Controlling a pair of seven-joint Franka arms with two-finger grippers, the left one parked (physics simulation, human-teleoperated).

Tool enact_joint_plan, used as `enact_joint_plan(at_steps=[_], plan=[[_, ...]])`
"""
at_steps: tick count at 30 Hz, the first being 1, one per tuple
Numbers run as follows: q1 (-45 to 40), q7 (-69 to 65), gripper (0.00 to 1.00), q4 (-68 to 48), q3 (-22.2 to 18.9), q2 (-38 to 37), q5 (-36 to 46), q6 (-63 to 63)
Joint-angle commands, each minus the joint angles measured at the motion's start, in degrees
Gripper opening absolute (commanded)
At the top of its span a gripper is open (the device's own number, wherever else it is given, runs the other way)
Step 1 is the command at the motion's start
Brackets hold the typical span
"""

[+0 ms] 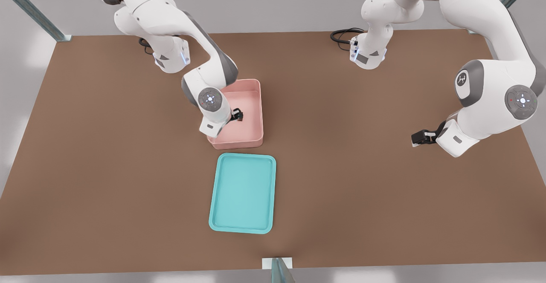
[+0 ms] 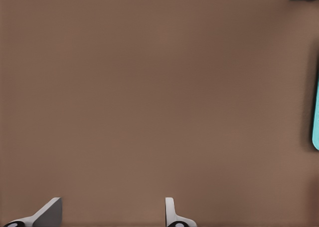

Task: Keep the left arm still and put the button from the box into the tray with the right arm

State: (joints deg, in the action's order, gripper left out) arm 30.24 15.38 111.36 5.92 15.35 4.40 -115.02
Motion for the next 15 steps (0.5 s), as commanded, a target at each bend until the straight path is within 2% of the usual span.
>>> enact_joint_plan(at_steps=[1,10,15], plan=[[1.3,33.9,1.00,3.1,0.1,-0.5,1.1,-10.5],[6.8,40.7,1.00,17.2,0.2,-1.8,1.1,-30.8],[7.5,41.0,1.00,17.8,0.2,0.1,1.0,-31.2]])
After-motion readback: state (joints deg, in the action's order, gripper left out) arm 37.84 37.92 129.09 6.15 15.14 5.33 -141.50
